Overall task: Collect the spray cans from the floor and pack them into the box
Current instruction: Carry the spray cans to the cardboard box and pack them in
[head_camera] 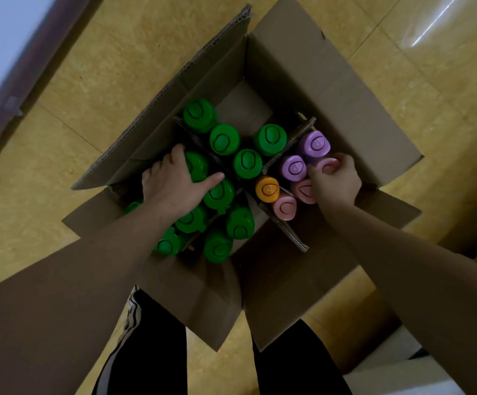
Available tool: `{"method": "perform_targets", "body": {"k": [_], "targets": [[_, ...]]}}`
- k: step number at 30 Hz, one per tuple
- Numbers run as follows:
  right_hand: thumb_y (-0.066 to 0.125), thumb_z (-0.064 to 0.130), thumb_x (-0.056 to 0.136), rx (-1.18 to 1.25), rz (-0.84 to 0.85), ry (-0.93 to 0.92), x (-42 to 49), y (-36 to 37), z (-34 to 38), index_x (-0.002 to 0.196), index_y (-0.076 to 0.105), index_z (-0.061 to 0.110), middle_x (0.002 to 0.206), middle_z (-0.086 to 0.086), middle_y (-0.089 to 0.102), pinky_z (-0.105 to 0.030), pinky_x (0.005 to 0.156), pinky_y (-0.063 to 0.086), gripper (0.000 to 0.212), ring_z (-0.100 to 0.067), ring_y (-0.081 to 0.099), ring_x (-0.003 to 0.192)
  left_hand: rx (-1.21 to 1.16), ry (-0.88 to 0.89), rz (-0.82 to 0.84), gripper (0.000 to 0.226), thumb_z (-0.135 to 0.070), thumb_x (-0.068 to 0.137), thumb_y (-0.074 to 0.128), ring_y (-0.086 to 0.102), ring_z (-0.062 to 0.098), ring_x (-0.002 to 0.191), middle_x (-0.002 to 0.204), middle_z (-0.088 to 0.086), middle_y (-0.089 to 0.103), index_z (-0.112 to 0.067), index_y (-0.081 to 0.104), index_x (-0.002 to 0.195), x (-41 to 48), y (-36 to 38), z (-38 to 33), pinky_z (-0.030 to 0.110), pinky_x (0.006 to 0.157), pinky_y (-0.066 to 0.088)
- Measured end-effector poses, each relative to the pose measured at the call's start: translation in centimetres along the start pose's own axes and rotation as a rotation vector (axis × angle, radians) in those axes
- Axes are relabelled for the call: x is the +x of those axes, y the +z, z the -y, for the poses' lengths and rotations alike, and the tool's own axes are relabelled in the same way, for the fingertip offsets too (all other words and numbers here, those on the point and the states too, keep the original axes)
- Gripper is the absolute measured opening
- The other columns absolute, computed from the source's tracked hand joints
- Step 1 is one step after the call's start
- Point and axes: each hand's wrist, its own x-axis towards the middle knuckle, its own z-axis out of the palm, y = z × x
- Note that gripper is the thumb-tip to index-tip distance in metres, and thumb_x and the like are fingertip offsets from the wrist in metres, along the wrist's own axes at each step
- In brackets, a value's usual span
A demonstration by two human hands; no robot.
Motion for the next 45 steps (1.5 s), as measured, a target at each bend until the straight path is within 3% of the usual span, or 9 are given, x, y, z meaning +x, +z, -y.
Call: {"method": "perform_targets", "body": {"k": [3,7,11,19,27,29,35,41,45], "targets": [[0.07,0.025,0.089,0.012,-0.017,-0.001,-0.9,-0.3,0.0,0.146,0.046,0.016,0.135,-0.009,0.059,-0.035,0.1,0.05,0.062,-0.025,0.057,0.124,-0.064,-0.002,0.003,0.113,-0.083,0.078,0.054,0.03,0.036,0.146,0.159,0.014,0.032,-0.015,0.014,0.158,-0.3,0.0,0.0,0.054,0.116,0.025],[0.069,0.029,0.084,0.0,-0.045,-0.013,-2.8,-0.8,0.2,0.142,0.048,0.019,0.131,-0.007,0.062,-0.047,0.103,0.051,0.063,-0.026,0.059,0.123,-0.15,0.022,-0.008,0.115,-0.074,0.08,0.063,0.018,0.033,0.152,0.164,0.015,0.021,-0.015,0.006,0.16,-1.1,-0.5,0.0,0.052,0.121,0.022],[0.068,0.028,0.077,-0.021,-0.08,-0.035,-5.0,-1.2,0.6,0.137,0.052,0.021,0.126,-0.006,0.063,-0.047,0.1,0.051,0.063,-0.026,0.06,0.117,-0.095,0.089,-0.042,0.115,-0.077,0.081,0.057,0.001,0.028,0.155,0.168,0.01,0.013,-0.014,0.003,0.161,-2.0,-1.1,0.1,0.053,0.124,0.014],[0.069,0.027,0.081,0.037,-0.124,-0.083,-11.6,-3.2,5.7,0.14,0.053,0.019,0.131,-0.007,0.061,-0.044,0.103,0.048,0.062,-0.027,0.057,0.121,-0.011,0.3,-0.028,0.11,-0.08,0.083,0.05,-0.002,0.029,0.155,0.17,0.004,0.005,-0.021,0.002,0.162,-5.2,-7.9,-2.0,0.052,0.124,0.013],[0.065,0.031,0.095,-0.02,-0.151,-0.244,-22.5,-13.5,17.7,0.156,0.036,0.019,0.152,-0.006,0.045,-0.034,0.1,0.039,0.069,-0.027,0.048,0.133,0.143,0.495,-0.092,0.112,-0.084,0.081,0.048,0.001,0.032,0.155,0.169,0.004,0.006,-0.022,0.003,0.162,-12.4,-24.2,-4.9,0.05,0.123,0.016],[0.065,0.036,0.093,-0.074,-0.187,-0.321,-25.4,-17.9,22.0,0.157,0.034,0.022,0.154,-0.007,0.043,-0.039,0.108,0.037,0.072,-0.029,0.041,0.138,0.165,0.528,-0.124,0.112,-0.085,0.08,0.047,-0.001,0.031,0.155,0.17,0.004,0.003,-0.024,0.002,0.162,-15.3,-30.5,-6.1,0.051,0.123,0.015],[0.06,0.053,0.093,-0.187,-0.35,-0.554,-36.5,-32.7,34.9,0.158,0.03,0.026,0.158,-0.005,0.038,-0.047,0.116,0.035,0.076,-0.031,0.035,0.143,0.142,0.671,-0.39,0.105,-0.084,0.083,0.045,-0.002,0.03,0.155,0.169,0.004,0.006,-0.026,0.009,0.162,-27.8,-49.0,-10.2,0.054,0.123,0.014],[0.057,0.065,0.09,-0.334,-0.485,-0.772,-47.9,-43.6,42.5,0.158,0.028,0.03,0.161,-0.009,0.033,-0.049,0.113,0.036,0.082,-0.034,0.033,0.144,0.176,0.744,-0.656,0.1,-0.085,0.084,0.04,-0.004,0.03,0.155,0.17,0.002,0.001,-0.031,0.007,0.162,-42.5,-61.0,-11.7,0.053,0.123,0.012],[0.057,0.069,0.088,-0.316,-0.569,-0.934,-55.8,-50.7,46.3,0.155,0.034,0.029,0.154,-0.012,0.041,-0.049,0.111,0.039,0.081,-0.039,0.039,0.139,0.176,0.74,-0.912,0.096,-0.082,0.085,0.043,0.002,0.031,0.155,0.169,0.001,0.008,-0.031,0.015,0.161,-52.8,-67.9,-10.9,0.049,0.123,0.015]]}}
